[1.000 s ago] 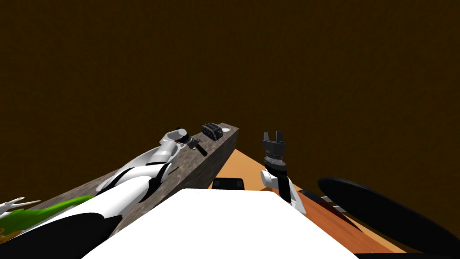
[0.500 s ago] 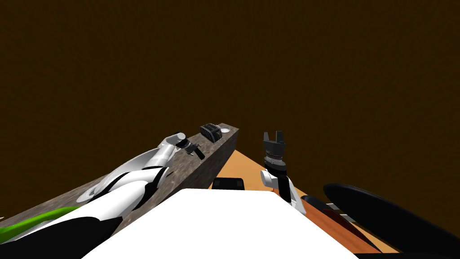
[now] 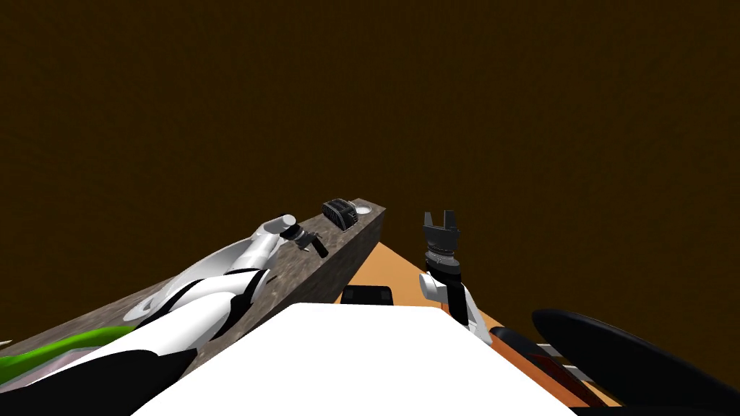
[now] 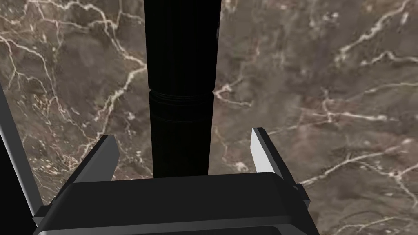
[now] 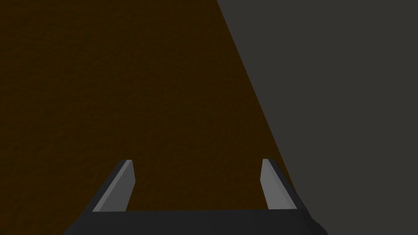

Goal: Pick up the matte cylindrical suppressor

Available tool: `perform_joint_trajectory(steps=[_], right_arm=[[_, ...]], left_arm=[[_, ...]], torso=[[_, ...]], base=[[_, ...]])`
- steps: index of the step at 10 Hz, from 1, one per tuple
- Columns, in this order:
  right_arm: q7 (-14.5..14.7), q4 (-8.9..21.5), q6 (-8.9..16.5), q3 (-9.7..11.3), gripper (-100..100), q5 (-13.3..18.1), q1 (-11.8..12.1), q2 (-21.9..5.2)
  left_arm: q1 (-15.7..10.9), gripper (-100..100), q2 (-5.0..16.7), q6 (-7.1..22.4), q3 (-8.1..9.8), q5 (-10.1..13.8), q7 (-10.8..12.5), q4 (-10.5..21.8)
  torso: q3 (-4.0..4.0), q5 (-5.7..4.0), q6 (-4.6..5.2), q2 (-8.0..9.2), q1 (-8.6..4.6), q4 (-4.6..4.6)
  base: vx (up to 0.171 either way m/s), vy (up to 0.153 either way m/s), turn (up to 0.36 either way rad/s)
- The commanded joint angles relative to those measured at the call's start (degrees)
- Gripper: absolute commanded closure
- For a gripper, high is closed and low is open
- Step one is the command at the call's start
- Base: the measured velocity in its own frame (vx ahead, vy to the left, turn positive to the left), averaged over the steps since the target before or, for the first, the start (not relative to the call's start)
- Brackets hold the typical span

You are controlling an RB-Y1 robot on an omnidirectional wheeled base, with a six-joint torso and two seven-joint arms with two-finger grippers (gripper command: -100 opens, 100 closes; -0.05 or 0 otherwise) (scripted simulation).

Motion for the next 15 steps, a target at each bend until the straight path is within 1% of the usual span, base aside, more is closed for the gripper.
perform_joint_trajectory(steps=[1, 7, 8, 9, 13, 14, 15], right_arm=[[0.0, 0.0, 0.0, 0.0, 0, 0.0, 0.0, 0.0], [0.0, 0.0, 0.0, 0.0, 0, 0.0, 0.0, 0.0], [0.0, 0.0, 0.0, 0.0, 0, 0.0, 0.0, 0.0], [0.0, 0.0, 0.0, 0.0, 0, 0.0, 0.0, 0.0], [0.0, 0.0, 0.0, 0.0, 0, 0.0, 0.0, 0.0], [0.0, 0.0, 0.0, 0.0, 0, 0.0, 0.0, 0.0], [0.0, 0.0, 0.0, 0.0, 0, 0.0, 0.0, 0.0]], left_arm=[[0.5, -100, 0.3, 0.1, 1.0, -0.1, -2.9, 1.1], [2.4, -100, 1.5, 0.2, 4.65, -0.4, -12.9, 4.8], [2.1, -100, 1.4, 0.0, 4.2, -0.5, -11.8, 4.6], [2.1, 100, 1.4, 0.0, 4.27, -0.5, -12.2, 4.7], [2.1, 100, 1.3, 0.0, 4.23, -0.5, -12.2, 4.7], [2.1, 0, 1.3, 0.0, 4.24, -0.5, -12.2, 4.7], [1.7, 100, 1.1, 0.1, 3.43, -0.3, -9.6, 3.6]], torso=[[0.0, 0.0, 0.0, 0.0, 0.0, 0.0], [0.01, -0.01, 0.02, 0.03, -0.02, 0.0], [0.01, -0.02, 0.01, 0.02, -0.03, 0.0], [0.06, 0.01, 0.05, 0.13, 0.14, 0.02], [0.16, 0.06, 0.01, 0.28, 0.35, 0.06], [0.16, 0.06, 0.01, 0.29, 0.35, 0.07], [0.16, 0.06, 0.01, 0.29, 0.36, 0.07]], base=[[0.113, -0.123, 0.116], [0.083, -0.104, 0.117], [0.032, -0.049, 0.035], [0.005, -0.009, -0.003], [0.0, 0.0, 0.0], [0.0, 0.0, 0.0], [-0.047, 0.063, -0.166]])
